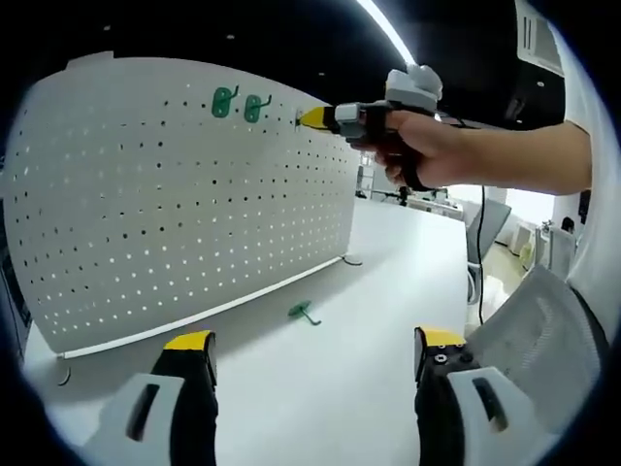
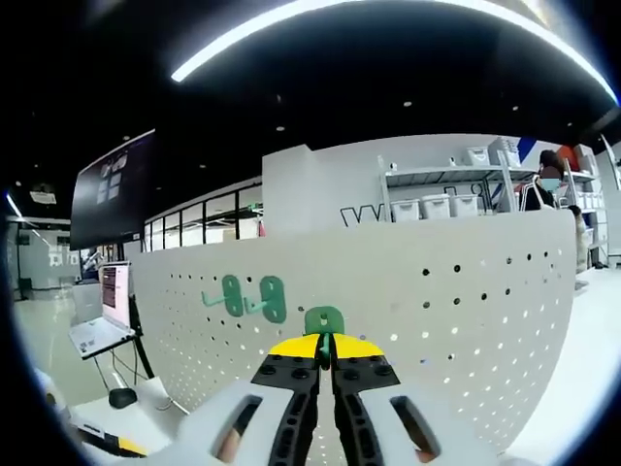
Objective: Insert the hook assembly into the mounting plate slot until the hook locks in place.
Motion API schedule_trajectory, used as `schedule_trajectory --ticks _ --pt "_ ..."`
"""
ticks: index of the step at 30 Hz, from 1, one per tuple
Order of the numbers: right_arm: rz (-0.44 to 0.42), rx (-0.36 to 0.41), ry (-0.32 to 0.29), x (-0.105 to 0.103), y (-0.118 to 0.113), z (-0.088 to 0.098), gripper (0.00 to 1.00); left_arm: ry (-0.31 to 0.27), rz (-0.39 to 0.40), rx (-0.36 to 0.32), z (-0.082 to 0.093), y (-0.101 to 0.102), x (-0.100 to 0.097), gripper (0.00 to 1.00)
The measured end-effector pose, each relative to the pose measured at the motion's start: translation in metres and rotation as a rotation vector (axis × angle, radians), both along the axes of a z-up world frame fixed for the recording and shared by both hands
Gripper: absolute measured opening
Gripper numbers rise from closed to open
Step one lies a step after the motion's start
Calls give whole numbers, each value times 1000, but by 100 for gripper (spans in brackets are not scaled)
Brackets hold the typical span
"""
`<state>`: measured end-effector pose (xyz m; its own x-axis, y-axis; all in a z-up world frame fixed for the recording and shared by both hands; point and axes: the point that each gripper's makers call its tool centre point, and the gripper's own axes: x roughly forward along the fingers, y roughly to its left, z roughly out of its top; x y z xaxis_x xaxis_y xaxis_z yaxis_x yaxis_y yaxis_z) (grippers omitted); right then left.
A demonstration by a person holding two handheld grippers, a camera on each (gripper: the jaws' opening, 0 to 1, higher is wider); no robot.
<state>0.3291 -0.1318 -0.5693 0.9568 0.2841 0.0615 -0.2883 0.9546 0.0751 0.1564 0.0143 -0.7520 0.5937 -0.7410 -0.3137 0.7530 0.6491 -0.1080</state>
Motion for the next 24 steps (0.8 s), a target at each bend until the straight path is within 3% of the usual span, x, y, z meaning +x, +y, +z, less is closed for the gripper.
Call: schedule_trajectory --ticks 24 --pt "-6 -42 -65 24 5 23 1 18 20 -1 -7 6 -6 85"
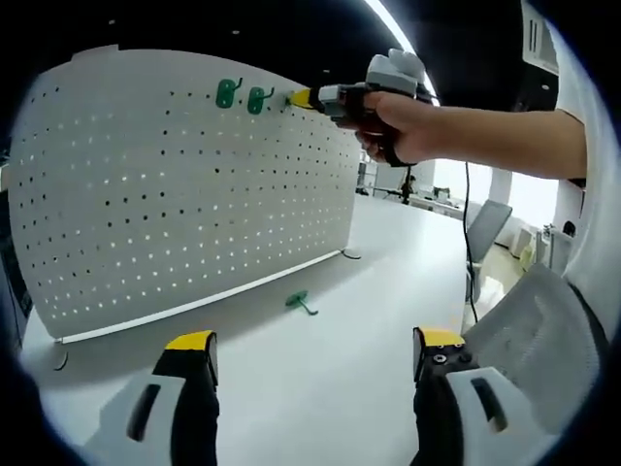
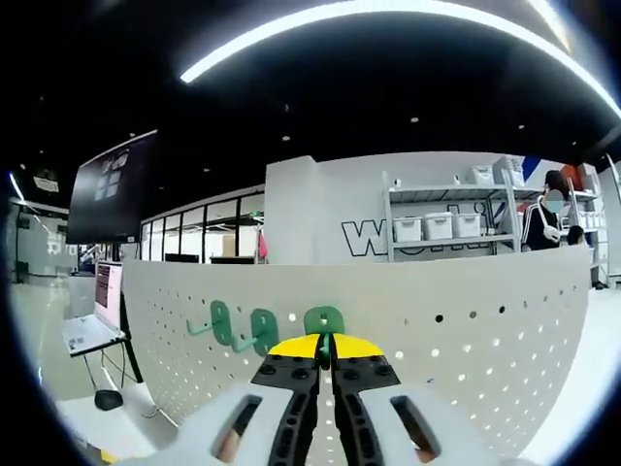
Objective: Insert the hook assembly into the mounting plate slot until the hook locks in place.
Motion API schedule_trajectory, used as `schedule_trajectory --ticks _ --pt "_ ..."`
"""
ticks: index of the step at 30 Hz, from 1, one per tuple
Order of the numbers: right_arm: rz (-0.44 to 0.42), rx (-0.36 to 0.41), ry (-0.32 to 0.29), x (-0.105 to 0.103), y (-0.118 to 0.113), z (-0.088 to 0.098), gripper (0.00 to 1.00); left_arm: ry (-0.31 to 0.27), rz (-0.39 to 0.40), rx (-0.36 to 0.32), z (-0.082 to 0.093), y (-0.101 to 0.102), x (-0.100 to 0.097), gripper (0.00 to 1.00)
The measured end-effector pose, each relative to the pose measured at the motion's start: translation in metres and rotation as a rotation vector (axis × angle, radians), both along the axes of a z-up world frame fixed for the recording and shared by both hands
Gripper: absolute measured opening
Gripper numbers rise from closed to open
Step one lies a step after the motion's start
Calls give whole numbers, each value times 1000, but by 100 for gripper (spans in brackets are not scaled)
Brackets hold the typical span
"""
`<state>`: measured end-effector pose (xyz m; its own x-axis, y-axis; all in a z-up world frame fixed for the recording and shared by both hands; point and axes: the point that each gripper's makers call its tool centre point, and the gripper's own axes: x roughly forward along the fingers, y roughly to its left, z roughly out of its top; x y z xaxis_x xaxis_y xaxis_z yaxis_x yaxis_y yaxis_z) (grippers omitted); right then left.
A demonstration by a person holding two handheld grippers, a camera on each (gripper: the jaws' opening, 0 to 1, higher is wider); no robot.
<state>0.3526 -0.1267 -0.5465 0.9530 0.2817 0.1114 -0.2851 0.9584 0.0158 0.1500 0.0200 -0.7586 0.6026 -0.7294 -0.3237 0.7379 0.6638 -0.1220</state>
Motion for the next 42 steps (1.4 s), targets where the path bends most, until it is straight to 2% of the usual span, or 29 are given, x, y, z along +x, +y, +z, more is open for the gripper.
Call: schedule_trajectory --ticks 23,31,42 --pt "-33 16 20 9 2 -4 1 7 19 -1 -1 5 4 83" --pt "-98 -30 26 11 3 -5 1 9 34 -11 0 8 5 83" --pt "-186 -9 39 13 4 -8 2 0 48 -16 1 9 7 83"
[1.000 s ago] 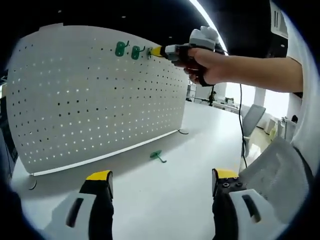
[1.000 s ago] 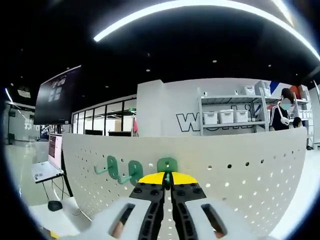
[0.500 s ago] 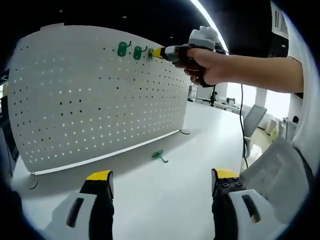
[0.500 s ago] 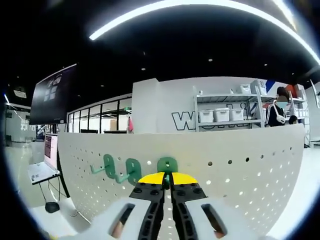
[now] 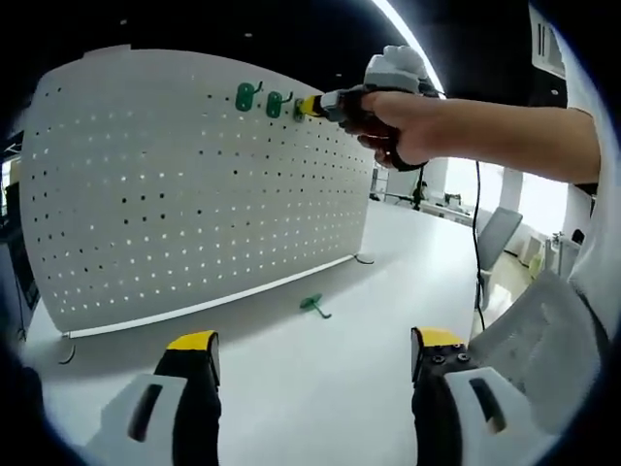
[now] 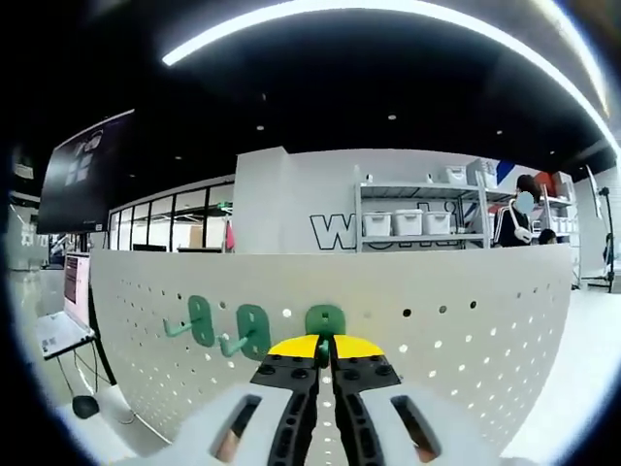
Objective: Insert the hook assembly into the mounting plate slot until the hook locks in place.
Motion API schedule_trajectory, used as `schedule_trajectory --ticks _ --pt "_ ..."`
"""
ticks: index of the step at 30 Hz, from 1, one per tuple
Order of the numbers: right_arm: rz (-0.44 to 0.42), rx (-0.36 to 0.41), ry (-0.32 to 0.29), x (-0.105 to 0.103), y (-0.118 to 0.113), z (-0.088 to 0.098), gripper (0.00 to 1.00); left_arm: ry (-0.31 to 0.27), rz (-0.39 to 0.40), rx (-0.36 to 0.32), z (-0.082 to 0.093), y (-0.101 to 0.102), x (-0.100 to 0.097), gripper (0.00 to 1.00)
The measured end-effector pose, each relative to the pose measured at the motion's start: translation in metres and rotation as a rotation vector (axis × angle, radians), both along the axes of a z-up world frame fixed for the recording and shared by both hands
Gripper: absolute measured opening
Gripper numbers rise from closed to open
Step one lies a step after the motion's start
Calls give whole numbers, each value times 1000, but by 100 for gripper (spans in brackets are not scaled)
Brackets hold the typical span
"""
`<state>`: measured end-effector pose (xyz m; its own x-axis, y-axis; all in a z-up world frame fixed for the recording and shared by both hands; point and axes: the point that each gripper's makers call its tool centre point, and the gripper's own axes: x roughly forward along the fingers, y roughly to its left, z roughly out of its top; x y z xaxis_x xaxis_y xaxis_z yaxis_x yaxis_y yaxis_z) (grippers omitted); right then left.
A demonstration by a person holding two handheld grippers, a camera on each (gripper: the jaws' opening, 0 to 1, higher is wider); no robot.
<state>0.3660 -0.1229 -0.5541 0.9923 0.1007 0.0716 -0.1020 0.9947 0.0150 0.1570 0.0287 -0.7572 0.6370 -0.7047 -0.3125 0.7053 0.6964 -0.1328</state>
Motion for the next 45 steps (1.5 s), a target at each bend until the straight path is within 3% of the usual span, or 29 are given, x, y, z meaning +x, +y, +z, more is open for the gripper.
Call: schedule_trajectory --ticks 15,29,36,40,42,45 --pt "-2 0 5 -2 -1 -2 3 -6 20 0 -1 5 2 82" --pt "79 9 29 -3 2 -7 5 -13 15 9 0 5 2 82" --pt "164 29 9 -8 7 -6 14 -19 18 21 1 8 2 82" --pt "218 65 -5 -11 14 -5 25 -20 16 26 1 9 2 82" --pt "253 48 -12 -13 20 -4 33 -21 18 24 2 9 2 82" --pt "255 41 -14 -14 16 -4 36 -20 18 26 1 10 2 83"
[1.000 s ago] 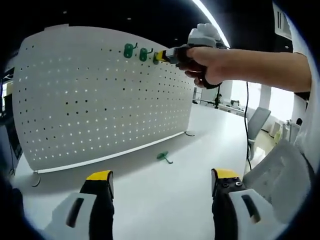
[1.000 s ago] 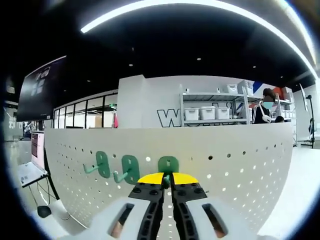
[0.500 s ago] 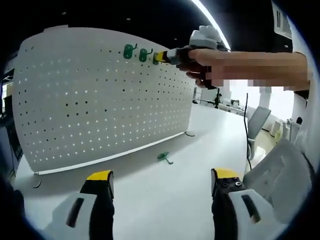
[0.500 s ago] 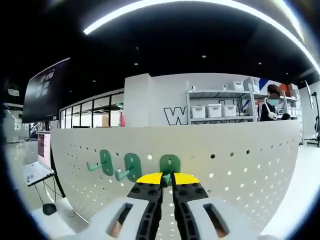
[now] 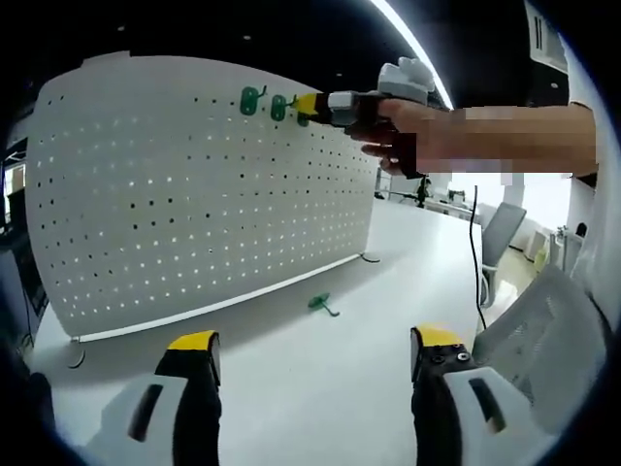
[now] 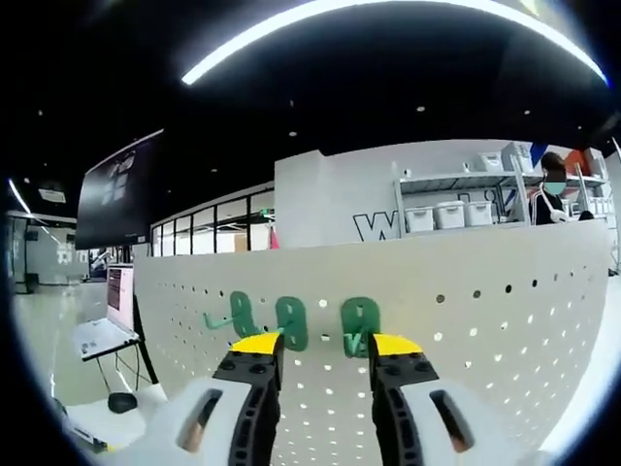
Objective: Insert the hook assembly into the mounting plate slot until the hook locks in place.
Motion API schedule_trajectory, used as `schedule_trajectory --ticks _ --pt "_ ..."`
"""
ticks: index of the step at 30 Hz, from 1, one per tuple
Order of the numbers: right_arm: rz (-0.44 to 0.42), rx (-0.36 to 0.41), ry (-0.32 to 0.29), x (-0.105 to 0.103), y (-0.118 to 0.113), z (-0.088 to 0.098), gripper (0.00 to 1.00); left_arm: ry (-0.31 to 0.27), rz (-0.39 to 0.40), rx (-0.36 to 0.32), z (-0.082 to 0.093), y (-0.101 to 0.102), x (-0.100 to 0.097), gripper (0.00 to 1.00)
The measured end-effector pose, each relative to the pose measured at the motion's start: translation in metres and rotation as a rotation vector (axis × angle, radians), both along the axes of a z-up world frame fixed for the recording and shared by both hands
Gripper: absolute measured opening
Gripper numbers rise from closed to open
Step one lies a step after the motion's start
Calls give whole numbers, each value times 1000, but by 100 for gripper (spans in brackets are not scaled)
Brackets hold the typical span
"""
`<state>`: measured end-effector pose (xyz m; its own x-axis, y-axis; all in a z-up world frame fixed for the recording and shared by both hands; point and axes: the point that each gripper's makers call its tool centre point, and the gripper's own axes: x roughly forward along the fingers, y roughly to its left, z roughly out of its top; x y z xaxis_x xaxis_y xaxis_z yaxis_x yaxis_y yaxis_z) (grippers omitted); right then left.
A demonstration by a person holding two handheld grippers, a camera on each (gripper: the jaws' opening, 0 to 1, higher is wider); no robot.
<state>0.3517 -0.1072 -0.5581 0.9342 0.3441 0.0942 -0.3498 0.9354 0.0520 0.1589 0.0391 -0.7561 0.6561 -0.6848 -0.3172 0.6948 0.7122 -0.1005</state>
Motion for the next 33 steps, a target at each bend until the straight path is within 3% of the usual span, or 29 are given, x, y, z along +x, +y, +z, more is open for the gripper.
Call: schedule_trajectory --ticks 13,15,33 --pt "38 -20 -8 -12 -4 -4 56 3 -9 0 -1 -3 -1 83" --pt "63 11 -22 -15 -1 -2 62 7 -9 -1 -1 -2 -2 82" --pt "121 -60 -30 -32 5 -8 61 0 -10 -3 0 -2 -2 83"
